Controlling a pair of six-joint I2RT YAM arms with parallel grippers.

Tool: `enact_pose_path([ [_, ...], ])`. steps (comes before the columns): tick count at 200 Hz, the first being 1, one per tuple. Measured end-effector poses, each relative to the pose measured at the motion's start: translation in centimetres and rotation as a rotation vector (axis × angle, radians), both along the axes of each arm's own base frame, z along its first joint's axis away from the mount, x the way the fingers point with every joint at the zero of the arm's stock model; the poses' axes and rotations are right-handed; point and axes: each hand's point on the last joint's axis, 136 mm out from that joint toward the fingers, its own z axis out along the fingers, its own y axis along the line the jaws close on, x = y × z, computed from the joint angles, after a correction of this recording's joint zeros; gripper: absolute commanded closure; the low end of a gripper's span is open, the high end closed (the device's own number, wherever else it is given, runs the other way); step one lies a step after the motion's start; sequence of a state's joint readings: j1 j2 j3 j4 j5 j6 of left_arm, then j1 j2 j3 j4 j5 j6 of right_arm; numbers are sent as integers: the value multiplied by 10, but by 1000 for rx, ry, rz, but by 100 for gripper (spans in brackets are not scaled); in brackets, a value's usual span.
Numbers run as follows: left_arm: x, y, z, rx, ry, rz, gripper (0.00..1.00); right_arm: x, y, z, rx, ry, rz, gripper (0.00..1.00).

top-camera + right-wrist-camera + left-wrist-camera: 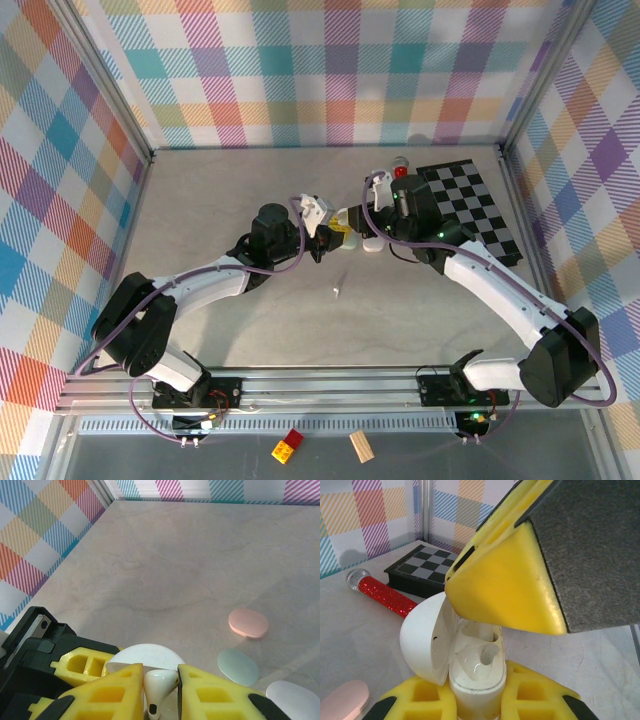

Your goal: Insert the wireless bluetooth earbuds into the charging case

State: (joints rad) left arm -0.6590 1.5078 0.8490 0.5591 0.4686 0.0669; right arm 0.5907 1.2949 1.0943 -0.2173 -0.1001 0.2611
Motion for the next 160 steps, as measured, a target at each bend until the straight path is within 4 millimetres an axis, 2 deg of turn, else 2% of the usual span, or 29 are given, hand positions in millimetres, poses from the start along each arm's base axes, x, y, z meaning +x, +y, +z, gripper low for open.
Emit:
enact_pose_path([
  [69, 0, 1, -1, 6, 7, 5, 89, -3, 3, -12, -22, 30, 26, 76],
  [83, 0, 1, -2, 10, 10, 6, 89, -3, 2, -13, -28, 34, 27, 69],
  [106, -1, 2, -4, 18, 19, 7, 89, -5, 3, -13, -44, 22, 41, 49],
  [118, -1, 2, -4, 18, 19, 7, 89, -7, 3, -11, -45, 17, 42, 42],
  [137, -2, 4, 3, 7, 0, 7, 89, -9, -6, -7, -59, 6, 10, 38],
  [160, -2, 9, 13, -16, -29, 18, 89, -11, -16, 8, -52, -34, -28, 37],
])
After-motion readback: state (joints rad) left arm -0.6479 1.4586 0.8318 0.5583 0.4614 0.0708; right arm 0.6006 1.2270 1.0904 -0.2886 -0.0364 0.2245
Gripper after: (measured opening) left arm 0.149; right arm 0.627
